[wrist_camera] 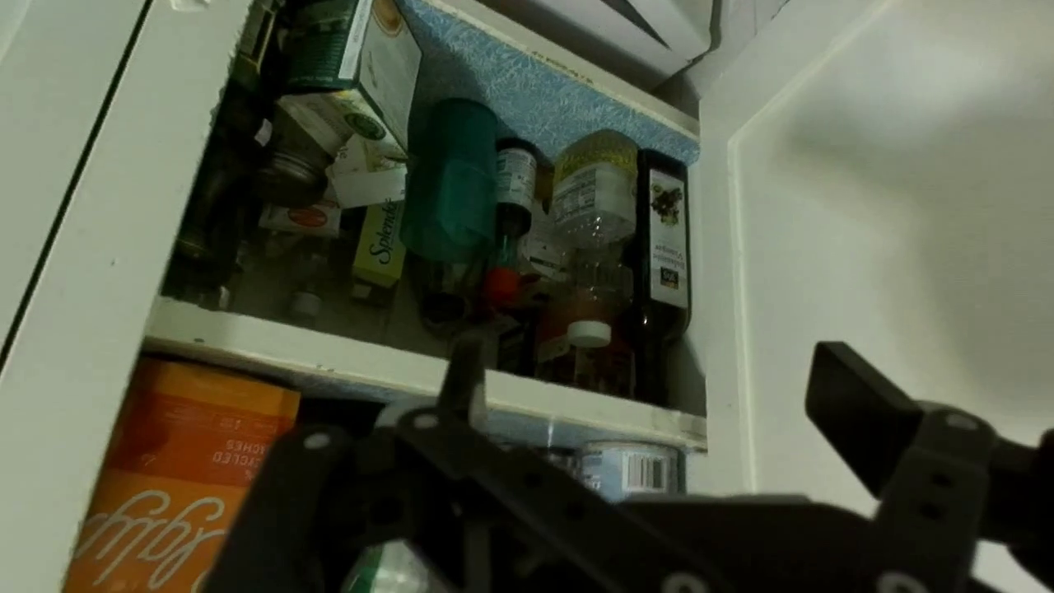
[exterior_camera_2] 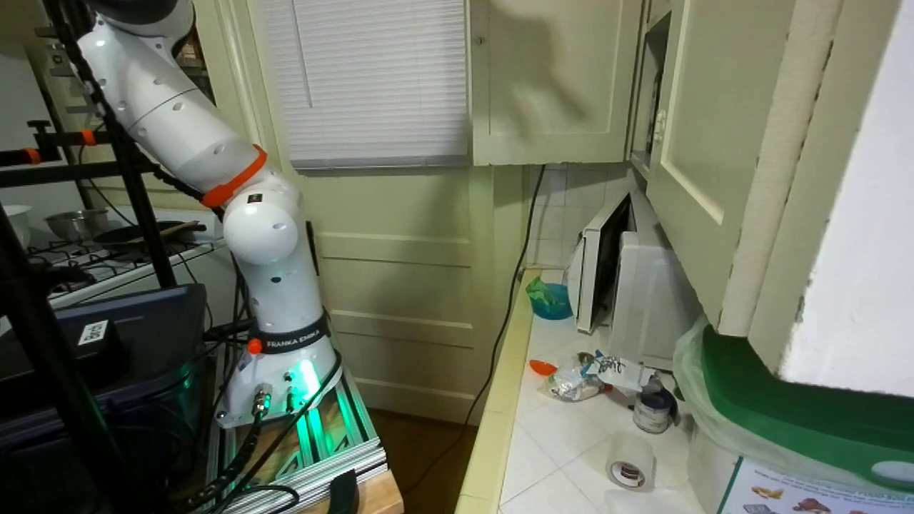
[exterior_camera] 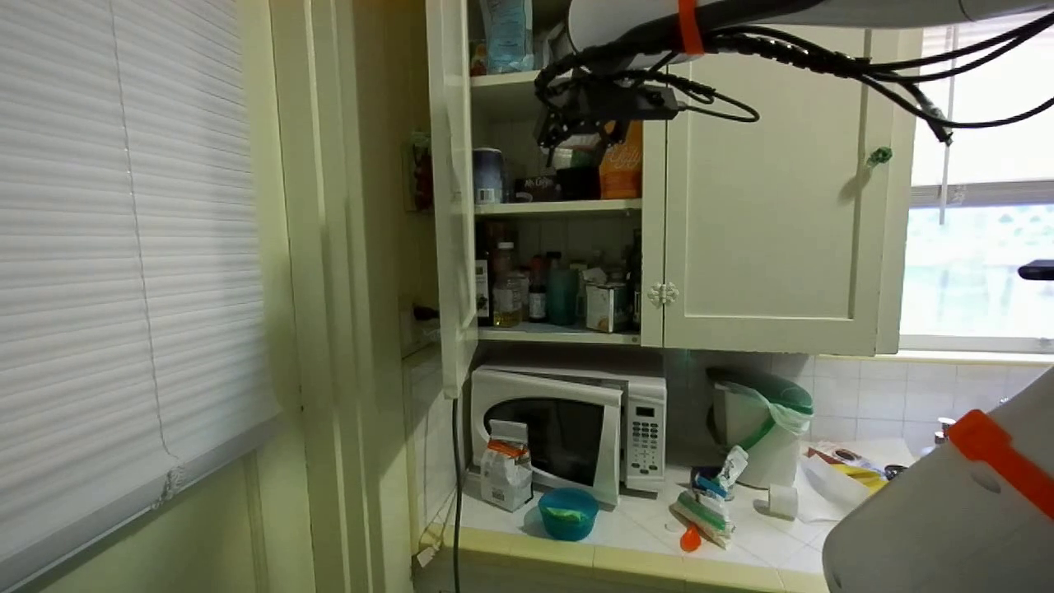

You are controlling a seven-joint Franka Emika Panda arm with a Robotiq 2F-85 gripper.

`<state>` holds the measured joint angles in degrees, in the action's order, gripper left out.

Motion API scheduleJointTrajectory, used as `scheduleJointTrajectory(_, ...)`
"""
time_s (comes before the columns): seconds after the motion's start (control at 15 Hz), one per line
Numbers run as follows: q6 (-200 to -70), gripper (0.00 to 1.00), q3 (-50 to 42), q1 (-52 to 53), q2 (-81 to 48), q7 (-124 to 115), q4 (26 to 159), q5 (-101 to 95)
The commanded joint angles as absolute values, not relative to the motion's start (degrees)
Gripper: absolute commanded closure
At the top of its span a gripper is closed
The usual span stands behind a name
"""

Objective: Move the cupcake liners to the bottom shelf

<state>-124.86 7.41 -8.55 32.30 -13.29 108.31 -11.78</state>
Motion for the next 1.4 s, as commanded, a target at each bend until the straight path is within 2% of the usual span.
scheduleJointTrajectory(0.0,-126.9,0.0,7.1,-10.4,27.6,-16.8,100.6,-14.3)
scheduleJointTrajectory(0.33,-125.5,0.0,7.4,-12.7,18.3,-19.1,86.6,-17.9)
scheduleJointTrajectory(0.8,-124.3,0.0,6.8,-9.7,4.5,-21.5,68.6,-23.1)
scheduleJointTrajectory(0.87,-126.9,0.0,7.0,-11.5,8.7,-19.2,75.2,-20.8)
scheduleJointTrajectory(1.33,-130.3,0.0,6.8,-11.0,2.7,-19.3,67.5,-22.9)
